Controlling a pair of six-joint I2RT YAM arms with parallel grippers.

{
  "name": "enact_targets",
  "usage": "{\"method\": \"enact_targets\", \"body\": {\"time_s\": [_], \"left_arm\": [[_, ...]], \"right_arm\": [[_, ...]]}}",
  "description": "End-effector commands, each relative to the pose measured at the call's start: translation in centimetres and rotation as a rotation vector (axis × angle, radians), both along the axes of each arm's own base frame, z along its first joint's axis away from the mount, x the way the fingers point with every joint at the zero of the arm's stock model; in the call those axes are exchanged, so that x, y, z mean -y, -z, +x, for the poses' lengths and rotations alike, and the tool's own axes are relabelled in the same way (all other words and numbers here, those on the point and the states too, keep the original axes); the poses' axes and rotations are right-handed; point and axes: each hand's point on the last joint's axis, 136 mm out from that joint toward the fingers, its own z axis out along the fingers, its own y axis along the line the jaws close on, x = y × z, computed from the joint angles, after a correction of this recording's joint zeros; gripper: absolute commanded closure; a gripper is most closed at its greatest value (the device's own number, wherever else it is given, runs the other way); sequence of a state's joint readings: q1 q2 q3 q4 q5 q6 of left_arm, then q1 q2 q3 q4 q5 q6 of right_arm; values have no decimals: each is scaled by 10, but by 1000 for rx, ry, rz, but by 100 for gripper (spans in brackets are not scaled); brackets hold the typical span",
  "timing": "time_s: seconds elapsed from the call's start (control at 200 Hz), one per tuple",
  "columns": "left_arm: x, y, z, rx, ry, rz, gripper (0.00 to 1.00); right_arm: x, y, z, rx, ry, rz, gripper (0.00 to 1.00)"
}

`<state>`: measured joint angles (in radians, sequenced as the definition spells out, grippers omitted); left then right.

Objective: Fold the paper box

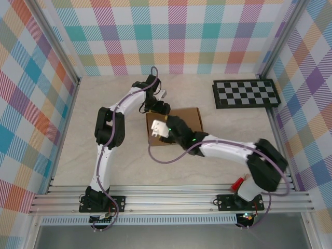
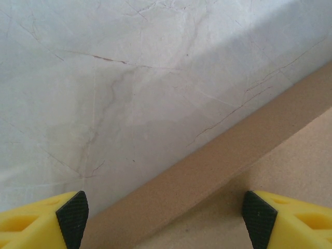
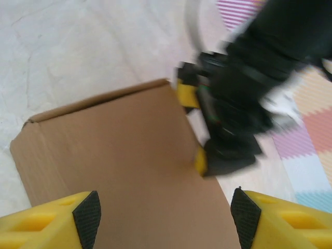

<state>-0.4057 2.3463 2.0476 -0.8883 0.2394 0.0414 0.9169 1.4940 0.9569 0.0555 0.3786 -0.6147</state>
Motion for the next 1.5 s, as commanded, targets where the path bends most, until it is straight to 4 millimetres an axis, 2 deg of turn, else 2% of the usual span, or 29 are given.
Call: {"method": "enact_targets", "body": {"time_s": [0.0, 0.11, 0.185, 0.24, 0.35, 0.43, 0.51, 0.575, 0.69, 0.76, 0.82, 0.94, 0.97, 1.07, 1.16, 1.245, 1.4, 1.495], "left_arm": [[-42, 68, -56, -284, -17, 200, 20], [-35, 47, -45, -226, -32, 161, 19], [-29, 22, -32, -164, -56, 114, 17], [-30, -2, -21, -97, -91, 88, 15], [-41, -65, -5, 58, -228, -37, 3], [-52, -106, -17, 145, -301, -133, 1], [-65, -122, -50, 189, -326, -162, 1], [-74, -109, -86, 169, -333, -174, 3], [-89, -62, -150, 136, -333, -130, 4], [-89, -44, -174, 163, -338, -141, 4], [-84, -38, -186, 206, -320, -125, 4], [-66, -29, -193, 286, -232, -67, 4], [-60, -30, -186, 314, -221, -71, 3], [-62, -13, -178, 296, -203, 6, 4], [-62, 3, -174, 271, -185, 58, 6], [-52, 12, -174, 244, -163, 32, 9], [-24, 11, -178, 265, -100, -23, 10], [-14, 8, -176, 276, -82, -51, 10]], "right_arm": [[60, 20, -24, -295, 206, 88, 29], [114, 25, -30, -406, 346, 133, 25], [142, 31, -29, -405, 385, 141, 15], [154, 33, -28, -411, 376, 170, 10], [171, 38, -18, -456, 406, 250, 8], [175, 46, -14, -500, 410, 269, 8], [177, 56, -11, -552, 411, 298, 8], [184, 67, -8, -582, 410, 300, 9], [214, 76, 11, -599, 473, 338, 11], [224, 68, 23, -624, 441, 450, 14], [222, 67, 28, -624, 374, 475, 15], [205, 68, 29, -674, 256, 496, 17], [203, 70, 28, -689, 236, 500, 17], [194, 77, 23, -764, 183, 500, 19], [188, 98, 19, -857, 183, 470, 20], [180, 116, 13, -920, 168, 415, 21], [165, 113, 7, -915, 71, 388, 21], [154, 116, 0, -936, 19, 346, 21]]}}
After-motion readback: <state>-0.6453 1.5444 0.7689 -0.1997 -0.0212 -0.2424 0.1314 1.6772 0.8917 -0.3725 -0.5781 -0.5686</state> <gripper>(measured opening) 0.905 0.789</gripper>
